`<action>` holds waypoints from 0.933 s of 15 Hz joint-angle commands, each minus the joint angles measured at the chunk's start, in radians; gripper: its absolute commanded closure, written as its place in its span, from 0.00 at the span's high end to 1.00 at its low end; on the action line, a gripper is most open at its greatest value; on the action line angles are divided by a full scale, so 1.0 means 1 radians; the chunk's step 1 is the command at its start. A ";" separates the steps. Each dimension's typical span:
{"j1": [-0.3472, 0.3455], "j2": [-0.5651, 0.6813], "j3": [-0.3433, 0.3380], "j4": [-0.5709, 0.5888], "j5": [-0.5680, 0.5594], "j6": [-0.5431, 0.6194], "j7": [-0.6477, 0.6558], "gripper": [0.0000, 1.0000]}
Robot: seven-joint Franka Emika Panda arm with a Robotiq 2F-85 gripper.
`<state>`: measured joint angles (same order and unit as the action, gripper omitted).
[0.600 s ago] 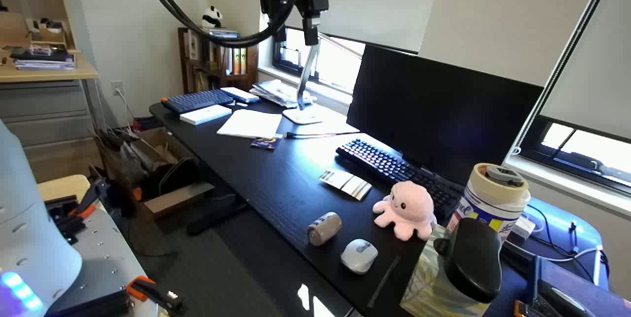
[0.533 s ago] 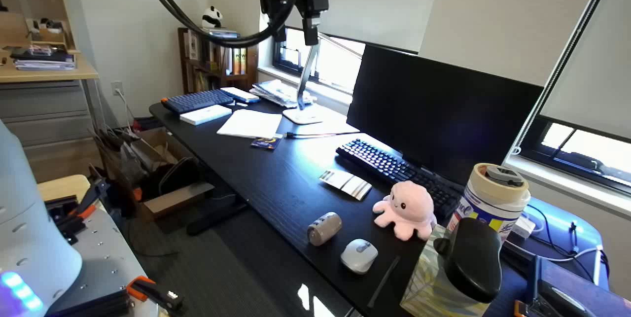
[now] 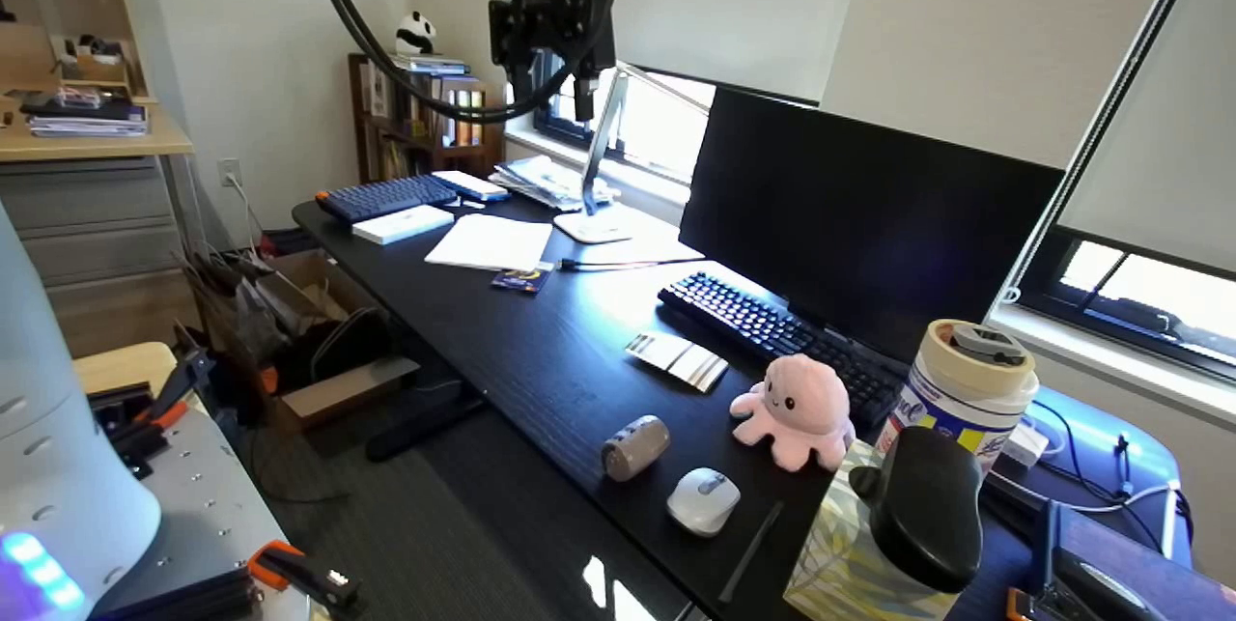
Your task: Place the blue packet on top of the papers
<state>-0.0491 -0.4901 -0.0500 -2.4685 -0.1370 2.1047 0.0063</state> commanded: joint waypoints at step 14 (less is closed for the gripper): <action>0.172 0.765 0.164 0.396 0.016 0.245 0.009 1.00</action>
<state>0.1131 0.2761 0.1238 -2.0725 -0.1250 2.3515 0.0173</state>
